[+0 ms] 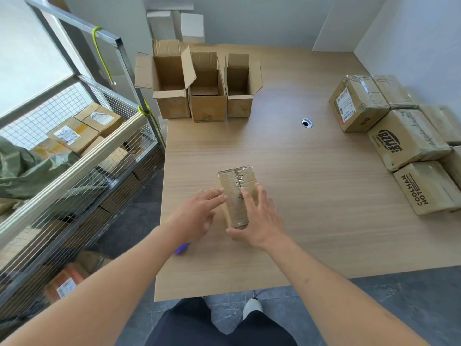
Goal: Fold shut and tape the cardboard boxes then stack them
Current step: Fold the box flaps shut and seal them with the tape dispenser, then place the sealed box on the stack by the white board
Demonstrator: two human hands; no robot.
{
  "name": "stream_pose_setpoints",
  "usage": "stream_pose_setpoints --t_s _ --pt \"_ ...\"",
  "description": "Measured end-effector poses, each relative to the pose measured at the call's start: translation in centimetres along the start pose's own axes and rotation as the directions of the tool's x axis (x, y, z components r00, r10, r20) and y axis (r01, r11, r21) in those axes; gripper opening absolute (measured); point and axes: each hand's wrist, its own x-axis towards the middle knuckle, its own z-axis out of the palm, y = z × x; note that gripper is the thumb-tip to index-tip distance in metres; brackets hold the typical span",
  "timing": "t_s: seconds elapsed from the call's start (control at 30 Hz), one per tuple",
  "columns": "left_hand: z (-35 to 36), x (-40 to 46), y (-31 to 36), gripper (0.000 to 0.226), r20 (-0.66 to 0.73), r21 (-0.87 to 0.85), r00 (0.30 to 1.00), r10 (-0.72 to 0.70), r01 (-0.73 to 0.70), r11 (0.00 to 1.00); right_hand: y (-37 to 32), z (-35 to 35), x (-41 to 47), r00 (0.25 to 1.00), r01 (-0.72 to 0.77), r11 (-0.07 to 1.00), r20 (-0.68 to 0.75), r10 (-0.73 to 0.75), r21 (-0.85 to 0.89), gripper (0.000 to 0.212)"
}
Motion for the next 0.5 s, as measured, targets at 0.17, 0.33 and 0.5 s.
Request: stream_pose_setpoints --t_s 0.17,0.33,0.5 --pt "-0.7 -0.4 -1.6 0.064 0.033 0.151 0.988 -0.148 0.142 0.978 -1.7 1.8 0.6 0.995 -0.104 0.995 -0.003 0.104 0.0 0.112" --pt "-1.6 -0.2 -2.0 0.065 0.05 0.194 0.971 -0.235 0.221 0.956 -3.0 1.4 1.5 0.959 -0.22 0.958 -0.141 0.247 0.184 0.084" --pt "-4.3 1.5 -1.3 0.065 0.098 0.261 0.973 -0.208 0.176 0.949 -4.8 -1.7 2.6 0.929 -0.297 0.912 -0.133 0.344 0.282 0.095"
